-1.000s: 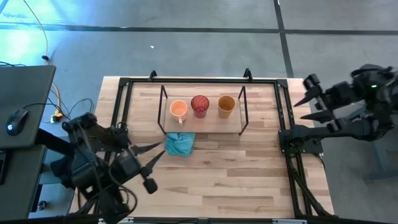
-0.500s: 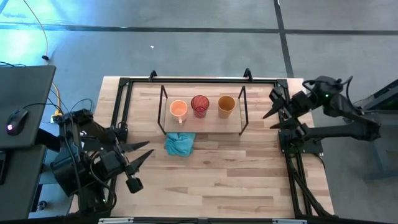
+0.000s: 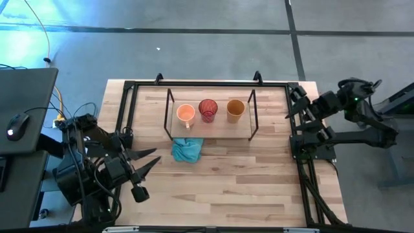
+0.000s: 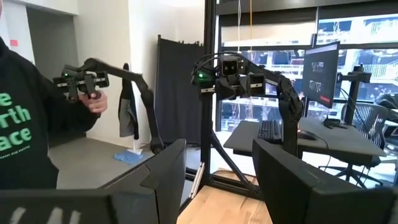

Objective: Stack small to large cups/mugs on shelf
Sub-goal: Return to Home Position

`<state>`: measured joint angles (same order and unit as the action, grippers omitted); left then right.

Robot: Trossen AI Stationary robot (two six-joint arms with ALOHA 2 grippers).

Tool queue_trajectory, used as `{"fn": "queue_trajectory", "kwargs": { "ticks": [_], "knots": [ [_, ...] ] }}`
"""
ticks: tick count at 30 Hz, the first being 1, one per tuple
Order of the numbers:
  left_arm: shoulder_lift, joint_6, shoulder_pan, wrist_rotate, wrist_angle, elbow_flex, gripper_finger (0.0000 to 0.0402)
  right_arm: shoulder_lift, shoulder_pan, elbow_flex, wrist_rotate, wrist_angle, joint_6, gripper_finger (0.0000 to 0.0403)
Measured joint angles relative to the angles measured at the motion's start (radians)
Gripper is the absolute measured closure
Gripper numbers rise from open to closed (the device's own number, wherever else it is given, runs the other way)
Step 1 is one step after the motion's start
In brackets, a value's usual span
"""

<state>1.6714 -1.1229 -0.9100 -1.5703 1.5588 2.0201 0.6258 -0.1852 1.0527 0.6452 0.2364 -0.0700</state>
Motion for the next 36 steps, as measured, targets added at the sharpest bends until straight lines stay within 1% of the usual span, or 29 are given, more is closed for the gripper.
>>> {"fn": "queue_trajectory", "kwargs": {
  "ticks": [3, 8, 11, 16, 24, 28, 36],
  "knots": [
    [-0.001, 0.014, -0.001, 0.000, -0.001, -0.004, 0.0296, 0.001, 0.000, 0.000, -0.001, 0.004, 0.004, 0.0226],
    [-0.003, 0.037, -0.035, 0.002, 0.010, -0.066, 0.0316, 0.002, 0.000, 0.000, -0.002, 0.006, 0.018, 0.0226],
    [-0.024, 0.036, -0.058, 0.002, 0.011, -0.097, 0.0328, 0.001, 0.000, 0.000, -0.002, 0.006, 0.001, 0.0226],
    [-0.058, 0.046, -0.066, 0.000, 0.012, -0.113, 0.0342, 0.001, 0.000, 0.000, -0.003, 0.006, -0.011, 0.0226],
    [-0.072, 0.154, -0.065, -0.003, 0.012, -0.113, 0.0346, 0.002, 0.000, 0.000, -0.061, -0.002, -0.082, 0.0226],
    [-0.084, 0.198, -0.066, -0.001, 0.013, -0.109, 0.0346, 0.002, 0.000, 0.000, -0.070, -0.002, -0.088, 0.0226],
    [-0.090, 0.346, -0.066, 0.000, 0.007, -0.001, 0.0346, 0.002, 0.000, 0.000, -0.098, -0.002, -0.088, 0.0226]
  ]
}}
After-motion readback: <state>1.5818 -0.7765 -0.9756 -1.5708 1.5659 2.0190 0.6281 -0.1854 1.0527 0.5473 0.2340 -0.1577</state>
